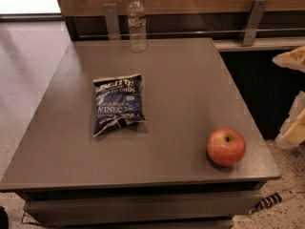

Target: Move apple near water bottle

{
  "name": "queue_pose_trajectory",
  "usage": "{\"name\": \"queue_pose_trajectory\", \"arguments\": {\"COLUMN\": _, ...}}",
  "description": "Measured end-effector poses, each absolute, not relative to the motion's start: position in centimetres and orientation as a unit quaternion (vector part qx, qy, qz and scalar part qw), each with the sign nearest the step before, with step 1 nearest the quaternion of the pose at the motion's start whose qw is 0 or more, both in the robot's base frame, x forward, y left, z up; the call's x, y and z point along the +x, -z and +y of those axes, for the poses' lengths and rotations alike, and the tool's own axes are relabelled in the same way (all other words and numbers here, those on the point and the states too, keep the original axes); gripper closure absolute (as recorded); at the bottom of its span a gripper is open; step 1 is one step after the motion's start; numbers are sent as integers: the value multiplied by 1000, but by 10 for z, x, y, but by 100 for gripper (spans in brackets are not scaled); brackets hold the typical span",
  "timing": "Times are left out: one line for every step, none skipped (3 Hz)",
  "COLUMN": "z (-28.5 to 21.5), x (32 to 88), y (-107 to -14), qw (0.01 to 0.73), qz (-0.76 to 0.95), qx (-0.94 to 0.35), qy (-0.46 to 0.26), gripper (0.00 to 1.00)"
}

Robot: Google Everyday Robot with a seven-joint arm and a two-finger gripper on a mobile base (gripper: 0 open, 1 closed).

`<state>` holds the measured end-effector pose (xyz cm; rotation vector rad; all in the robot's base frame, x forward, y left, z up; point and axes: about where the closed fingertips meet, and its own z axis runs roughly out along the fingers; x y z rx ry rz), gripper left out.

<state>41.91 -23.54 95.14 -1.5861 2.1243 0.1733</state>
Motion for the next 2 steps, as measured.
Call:
{"name": "queue_pose_trajectory", "arguments": {"z": -237, "x": 405, "y": -925, "qw": 301, "qz": 755, "qx": -568, "qy": -129, "gripper": 0}}
{"name": "queue_pose_trajectory", "arguments": {"z": -218, "x": 401, "y": -912, "qw": 365, "qz": 724, "qx": -552, "qy": -194, "gripper": 0}}
